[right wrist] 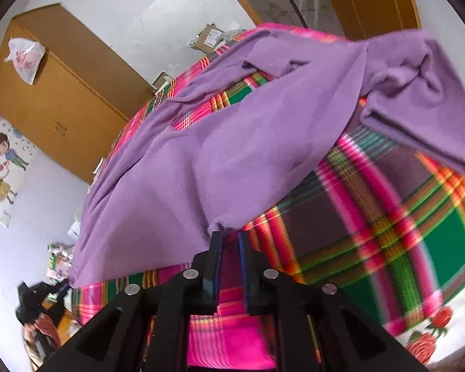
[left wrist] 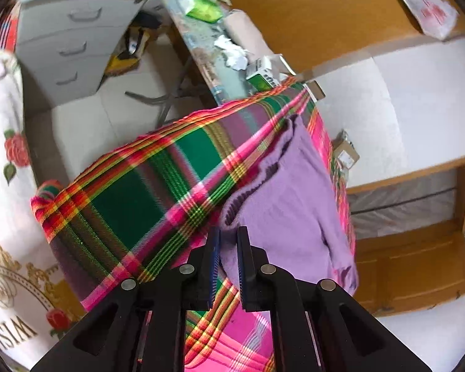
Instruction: Fold clothes
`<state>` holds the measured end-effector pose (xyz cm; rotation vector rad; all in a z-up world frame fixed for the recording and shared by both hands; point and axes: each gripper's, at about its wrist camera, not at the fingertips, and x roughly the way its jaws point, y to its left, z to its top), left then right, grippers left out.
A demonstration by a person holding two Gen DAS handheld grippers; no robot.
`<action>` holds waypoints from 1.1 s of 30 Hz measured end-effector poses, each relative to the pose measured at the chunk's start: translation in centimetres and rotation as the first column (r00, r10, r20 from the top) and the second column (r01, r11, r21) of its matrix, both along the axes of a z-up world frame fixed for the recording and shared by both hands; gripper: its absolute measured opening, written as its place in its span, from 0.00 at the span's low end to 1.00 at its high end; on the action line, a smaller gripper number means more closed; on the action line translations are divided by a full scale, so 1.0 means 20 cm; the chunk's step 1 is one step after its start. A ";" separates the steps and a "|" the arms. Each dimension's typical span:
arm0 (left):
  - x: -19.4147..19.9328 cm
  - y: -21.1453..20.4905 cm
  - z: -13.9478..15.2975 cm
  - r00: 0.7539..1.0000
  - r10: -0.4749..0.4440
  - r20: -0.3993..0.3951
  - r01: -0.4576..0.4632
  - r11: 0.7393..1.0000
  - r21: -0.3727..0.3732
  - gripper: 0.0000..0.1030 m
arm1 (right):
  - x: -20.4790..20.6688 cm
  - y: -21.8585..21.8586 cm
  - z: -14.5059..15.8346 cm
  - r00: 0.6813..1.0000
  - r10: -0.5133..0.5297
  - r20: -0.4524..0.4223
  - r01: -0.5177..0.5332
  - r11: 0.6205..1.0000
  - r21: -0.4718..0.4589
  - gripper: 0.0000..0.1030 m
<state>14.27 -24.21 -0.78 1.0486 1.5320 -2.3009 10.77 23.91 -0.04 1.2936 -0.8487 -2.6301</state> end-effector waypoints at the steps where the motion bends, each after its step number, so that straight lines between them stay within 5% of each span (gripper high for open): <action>1: 0.00 0.01 0.01 1.000 -0.006 -0.002 0.006 1.000 -0.015 0.09 | 0.01 0.01 0.02 1.000 0.001 -0.010 -0.001 1.000 0.018 0.12; 10: 0.08 0.08 0.18 0.998 -0.017 -0.053 0.007 0.986 -0.168 0.12 | 0.19 0.30 0.15 0.985 -0.157 -0.078 0.170 0.960 0.224 0.24; 15: -0.01 0.27 0.29 0.983 -0.163 -0.090 0.133 0.953 -0.272 0.12 | 0.27 0.52 0.16 0.941 -0.317 -0.119 0.337 0.907 0.253 0.38; 18: -0.10 0.45 0.33 0.953 -0.287 -0.096 0.244 0.915 -0.322 0.22 | 0.24 0.59 0.14 0.937 -0.330 -0.112 0.348 0.893 0.286 0.41; 24: -0.29 0.86 0.33 0.843 -0.535 -0.047 0.482 0.792 -0.374 0.22 | 0.14 0.66 0.06 0.947 -0.314 -0.072 0.321 0.900 0.295 0.42; 29: -0.37 1.23 0.30 0.721 -0.692 0.028 0.635 0.645 -0.425 0.28 | 0.10 0.70 0.02 0.955 -0.289 -0.068 0.296 0.909 0.294 0.42; 33: -0.39 1.56 0.30 0.584 -0.809 0.062 0.731 0.491 -0.473 0.28 | 0.05 0.68 0.02 0.969 -0.237 -0.072 0.248 0.924 0.293 0.42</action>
